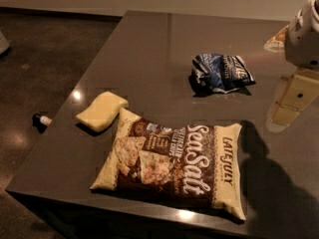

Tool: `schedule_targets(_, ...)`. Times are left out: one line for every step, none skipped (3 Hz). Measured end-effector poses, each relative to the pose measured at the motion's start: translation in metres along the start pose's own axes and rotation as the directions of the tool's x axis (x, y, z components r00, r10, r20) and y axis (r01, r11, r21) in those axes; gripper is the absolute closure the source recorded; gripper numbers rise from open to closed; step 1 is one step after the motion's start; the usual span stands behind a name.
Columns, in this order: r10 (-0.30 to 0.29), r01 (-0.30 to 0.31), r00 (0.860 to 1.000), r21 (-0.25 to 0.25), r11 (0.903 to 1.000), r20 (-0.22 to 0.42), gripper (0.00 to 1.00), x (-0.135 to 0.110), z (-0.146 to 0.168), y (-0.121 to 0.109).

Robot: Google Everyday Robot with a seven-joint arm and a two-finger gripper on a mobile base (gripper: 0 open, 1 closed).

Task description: Move blue chip bag near brown chip bag

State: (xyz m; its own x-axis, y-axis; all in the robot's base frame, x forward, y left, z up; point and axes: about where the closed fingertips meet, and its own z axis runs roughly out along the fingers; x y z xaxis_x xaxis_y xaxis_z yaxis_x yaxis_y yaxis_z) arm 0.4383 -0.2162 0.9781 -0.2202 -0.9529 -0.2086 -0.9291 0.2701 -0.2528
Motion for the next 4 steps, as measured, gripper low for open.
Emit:
schedule_targets(0.0,0.0,1.0,0.0,1.0,0.0,0.0,0.0,0.0,0.0)
schedule_targets(0.003,-0.003,1.0,-0.009,1.0,0.017,0.0,-0.008,0.001,-0.01)
schedule_targets(0.012,-0.012,0.999,0.001,0.9999,0.05,0.0,-0.035,0.019,-0.051)
schedule_targets(0.046,-0.047,0.995,0.021,0.9987,0.084,0.0,-0.053,0.041,-0.093)
